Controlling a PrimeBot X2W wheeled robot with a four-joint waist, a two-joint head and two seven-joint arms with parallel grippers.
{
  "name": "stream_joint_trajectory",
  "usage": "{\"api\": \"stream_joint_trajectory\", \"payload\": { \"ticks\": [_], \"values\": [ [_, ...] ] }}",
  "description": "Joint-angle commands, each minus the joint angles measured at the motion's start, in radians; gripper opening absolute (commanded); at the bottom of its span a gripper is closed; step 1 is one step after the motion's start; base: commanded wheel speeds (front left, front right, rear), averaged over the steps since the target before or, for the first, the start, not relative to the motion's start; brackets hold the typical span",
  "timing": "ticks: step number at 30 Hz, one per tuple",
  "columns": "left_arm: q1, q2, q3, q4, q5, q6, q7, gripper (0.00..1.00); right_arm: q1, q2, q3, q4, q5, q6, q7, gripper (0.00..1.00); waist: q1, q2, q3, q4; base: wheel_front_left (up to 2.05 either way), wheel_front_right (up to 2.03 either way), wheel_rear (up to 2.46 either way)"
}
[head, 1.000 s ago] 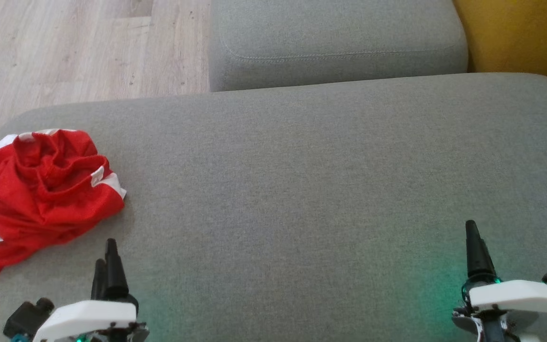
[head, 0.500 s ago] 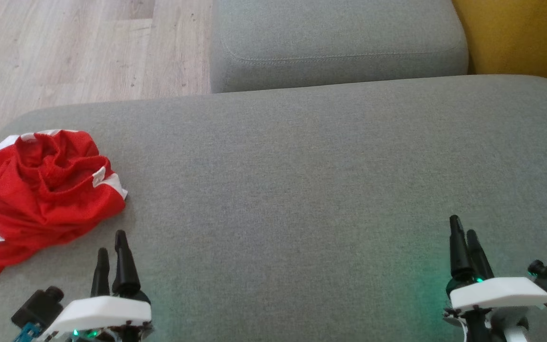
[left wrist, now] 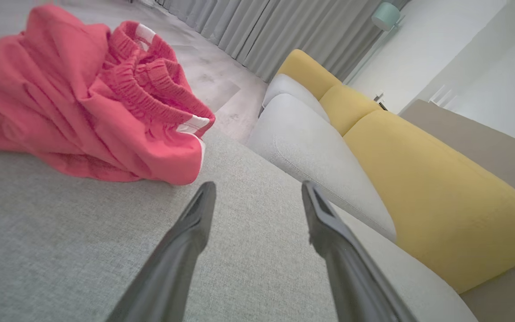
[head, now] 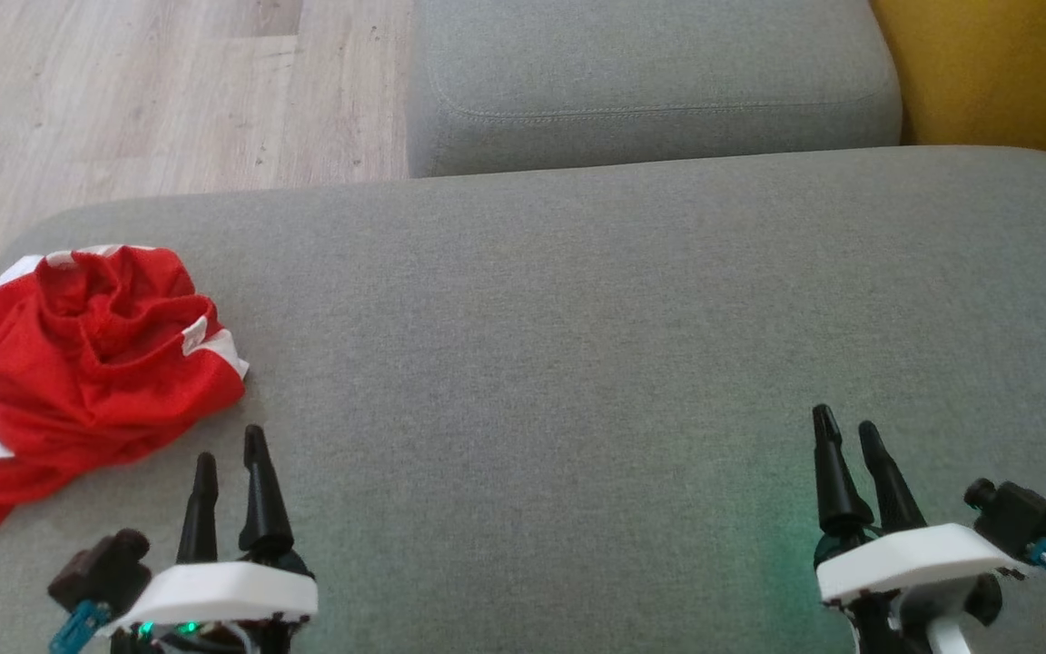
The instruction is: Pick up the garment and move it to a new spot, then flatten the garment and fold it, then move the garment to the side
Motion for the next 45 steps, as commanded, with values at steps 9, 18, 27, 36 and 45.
{"api": "stream_joint_trajectory", "payload": {
  "ticks": [9,18,27,36,45],
  "values": [
    [-0.043,0.009,-0.003,-0.049,0.135,0.018,-0.041,1.0,-0.06,-0.01,0.058,-0.053,-0.139,-0.001,-0.042,1.0,0.0,0.0,0.0,0.006,0.0,0.0,0.0],
    [-0.042,0.01,-0.015,-0.05,0.24,0.031,-0.067,1.0,-0.064,-0.011,0.098,-0.058,-0.259,-0.001,-0.069,1.0,0.0,0.0,-0.006,0.006,0.0,0.0,0.0],
    [-0.041,0.011,-0.029,-0.04,0.346,0.04,-0.094,1.0,-0.067,-0.012,0.128,-0.051,-0.375,-0.001,-0.096,1.0,0.0,0.0,-0.012,0.007,0.0,0.0,0.0],
    [-0.04,0.012,-0.047,-0.016,0.447,0.061,-0.121,1.0,-0.056,-0.013,0.094,-0.032,-0.484,-0.001,-0.122,1.0,0.0,0.0,-0.024,0.016,0.0,0.0,0.0],
    [-0.041,0.012,-0.063,-0.017,0.562,0.067,-0.147,1.0,-0.054,-0.014,0.085,-0.023,-0.576,-0.001,-0.149,1.0,0.0,0.0,-0.031,0.019,0.0,0.0,0.0]
  ]
}}
